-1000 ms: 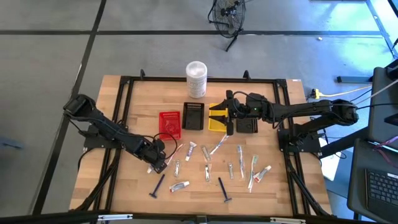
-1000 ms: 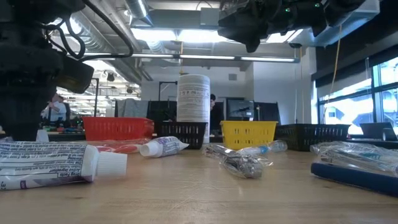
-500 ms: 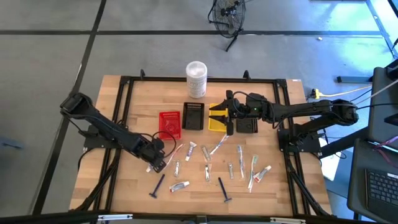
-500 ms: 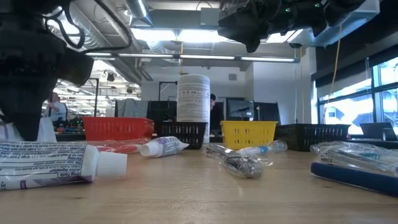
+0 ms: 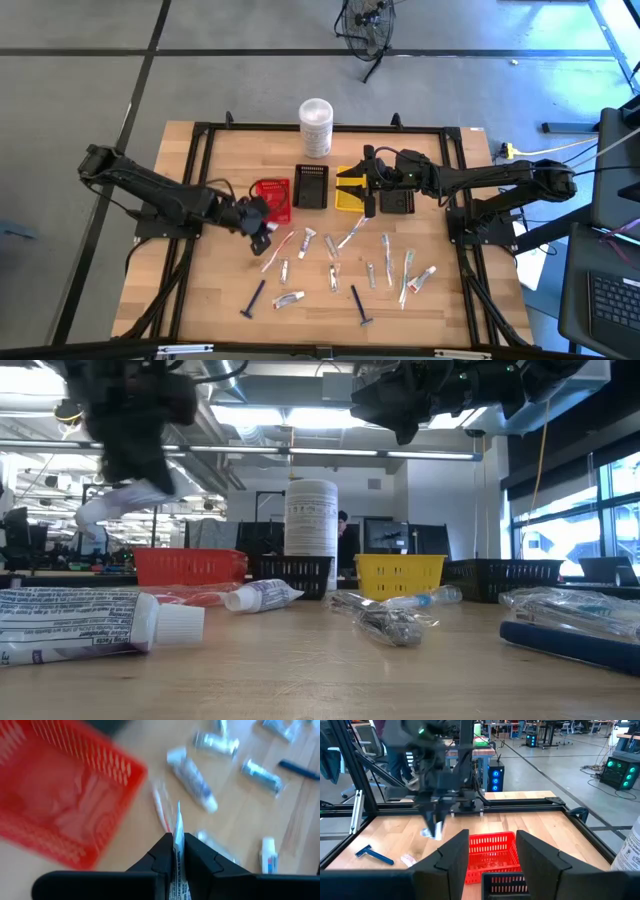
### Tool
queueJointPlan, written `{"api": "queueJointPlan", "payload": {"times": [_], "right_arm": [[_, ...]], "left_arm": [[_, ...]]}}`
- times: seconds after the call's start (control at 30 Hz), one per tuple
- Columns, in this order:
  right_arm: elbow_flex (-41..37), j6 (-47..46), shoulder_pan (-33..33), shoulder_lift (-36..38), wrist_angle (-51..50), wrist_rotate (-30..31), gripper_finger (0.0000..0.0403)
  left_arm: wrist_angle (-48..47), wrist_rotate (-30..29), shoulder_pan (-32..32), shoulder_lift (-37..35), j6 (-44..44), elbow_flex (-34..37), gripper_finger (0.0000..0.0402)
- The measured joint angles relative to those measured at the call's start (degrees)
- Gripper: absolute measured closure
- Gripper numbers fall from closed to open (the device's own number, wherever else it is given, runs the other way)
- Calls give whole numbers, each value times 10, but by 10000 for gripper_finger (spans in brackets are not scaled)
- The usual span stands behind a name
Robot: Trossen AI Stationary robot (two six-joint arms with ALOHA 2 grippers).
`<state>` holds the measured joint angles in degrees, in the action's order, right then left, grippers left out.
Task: Pick & Place Travel size toiletries
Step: Put the toothpaste into the red basket, then put the red toothbrush into the left black basket
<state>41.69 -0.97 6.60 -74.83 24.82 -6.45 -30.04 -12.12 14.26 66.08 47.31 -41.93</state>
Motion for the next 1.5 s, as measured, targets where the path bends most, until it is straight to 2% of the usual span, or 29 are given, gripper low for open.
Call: {"api": "queueJointPlan", "payload": {"times": [0.17, 0.33, 0.6, 0.83, 1.03, 1.27, 1.5], "right_arm": [[0, 0, 0, 0, 0, 0, 238], [0, 0, 0, 0, 0, 0, 238], [0, 0, 0, 0, -8, 0, 238], [0, 0, 0, 0, -19, 0, 238], [0, 0, 0, 0, -19, 0, 238], [0, 0, 0, 0, -22, 0, 238], [0, -5, 0, 0, -22, 0, 238]], "left_arm": [[-4, 18, -88, -3, -100, -5, 368], [2, 44, -173, 29, -195, -5, 368], [6, 62, -276, 86, -261, -5, 368], [14, 80, -315, 143, -276, -5, 365], [18, 78, -342, 171, -301, -5, 332], [35, 36, -370, 173, -304, -6, 295], [35, 9, -395, 172, -326, -24, 286]]}}
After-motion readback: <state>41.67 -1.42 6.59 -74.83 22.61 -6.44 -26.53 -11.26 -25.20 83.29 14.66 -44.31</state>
